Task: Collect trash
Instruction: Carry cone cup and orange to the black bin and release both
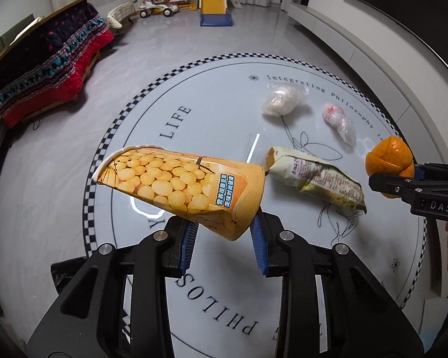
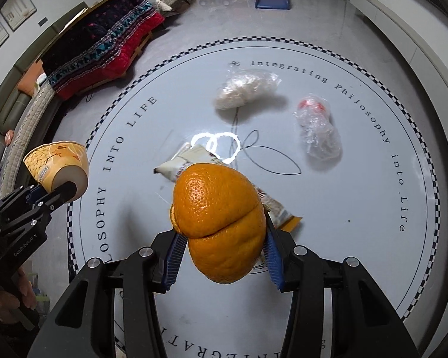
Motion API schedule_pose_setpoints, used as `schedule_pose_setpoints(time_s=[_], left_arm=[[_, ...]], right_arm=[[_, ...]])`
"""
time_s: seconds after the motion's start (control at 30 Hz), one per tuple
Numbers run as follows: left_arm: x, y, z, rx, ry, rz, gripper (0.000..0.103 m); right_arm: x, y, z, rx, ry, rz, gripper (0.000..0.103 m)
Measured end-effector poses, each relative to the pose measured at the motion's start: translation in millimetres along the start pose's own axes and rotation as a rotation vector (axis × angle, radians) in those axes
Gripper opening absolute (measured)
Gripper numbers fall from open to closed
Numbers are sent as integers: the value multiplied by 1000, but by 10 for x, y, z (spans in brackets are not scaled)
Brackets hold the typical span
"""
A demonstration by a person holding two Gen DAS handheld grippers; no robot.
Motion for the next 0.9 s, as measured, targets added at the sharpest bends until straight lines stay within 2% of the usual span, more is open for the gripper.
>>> schedule_pose_setpoints(time_s=[0.3,0.5,0.9], left_arm=[[-119,-618,-603,-94,8,19,33],[-138,-1057,-1011,-181,8,23,33],[-115,-2047,-1886,-382,71,9,32]], right_arm=[[106,-283,-1038,-160,15,-21,49],[315,-493,-1737,-268,38,-61,49],[772,-909,-2978,-484,94,-155,49]])
Point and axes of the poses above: each gripper's, at about its wrist camera, not at the fingertips, and x roughly the way its jaws point, z to its right, y to its top, the point moved 6 cm from there along x, roughly the way its jaws point, and after that the axes turned 15 degrees about -z, right-handed, at the moved point
